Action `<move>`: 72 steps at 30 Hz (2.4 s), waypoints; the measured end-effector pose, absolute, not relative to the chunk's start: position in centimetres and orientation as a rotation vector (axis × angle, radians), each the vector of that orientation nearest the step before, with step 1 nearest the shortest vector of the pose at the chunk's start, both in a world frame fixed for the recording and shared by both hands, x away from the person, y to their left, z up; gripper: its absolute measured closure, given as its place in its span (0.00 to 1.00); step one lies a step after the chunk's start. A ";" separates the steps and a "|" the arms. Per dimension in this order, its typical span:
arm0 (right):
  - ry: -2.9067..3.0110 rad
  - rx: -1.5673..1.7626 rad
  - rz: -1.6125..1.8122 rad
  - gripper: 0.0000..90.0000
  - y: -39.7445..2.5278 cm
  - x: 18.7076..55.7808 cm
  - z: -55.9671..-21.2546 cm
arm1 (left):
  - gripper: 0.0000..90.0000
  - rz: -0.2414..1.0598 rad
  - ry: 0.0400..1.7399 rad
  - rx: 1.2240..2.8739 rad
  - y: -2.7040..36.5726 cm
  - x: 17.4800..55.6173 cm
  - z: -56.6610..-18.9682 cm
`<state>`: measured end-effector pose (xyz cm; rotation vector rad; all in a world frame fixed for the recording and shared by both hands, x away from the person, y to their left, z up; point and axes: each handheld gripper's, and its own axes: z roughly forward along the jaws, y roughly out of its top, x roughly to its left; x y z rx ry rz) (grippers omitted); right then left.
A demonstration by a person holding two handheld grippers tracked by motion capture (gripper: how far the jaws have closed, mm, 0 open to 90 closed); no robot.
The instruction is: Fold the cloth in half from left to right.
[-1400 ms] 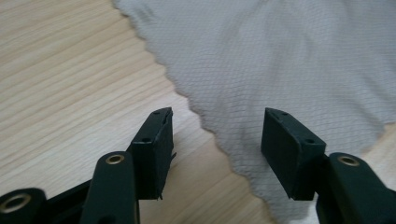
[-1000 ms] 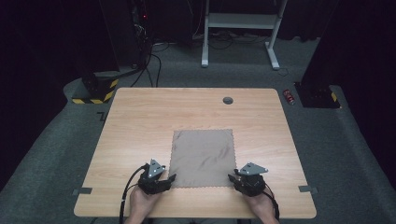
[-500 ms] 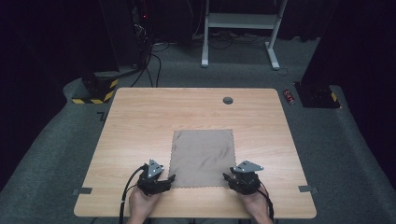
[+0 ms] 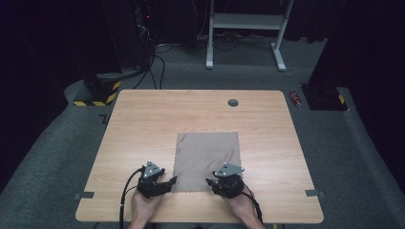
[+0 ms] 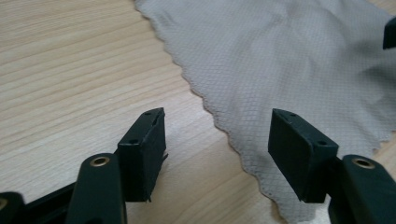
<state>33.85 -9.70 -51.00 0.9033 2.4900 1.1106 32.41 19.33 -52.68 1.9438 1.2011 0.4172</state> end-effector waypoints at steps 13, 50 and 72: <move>2.544 0.803 1.146 0.73 -6.8 33.6 -50.9 | 0.42 0.434 1.210 1.965 19.7 36.5 -49.9; 2.664 0.611 1.129 0.83 0.1 33.9 -51.7 | 0.44 0.446 1.341 1.960 19.2 46.3 -48.6; 2.659 0.618 1.114 0.81 0.1 33.2 -52.1 | 0.49 0.507 1.400 2.048 17.3 50.9 -50.6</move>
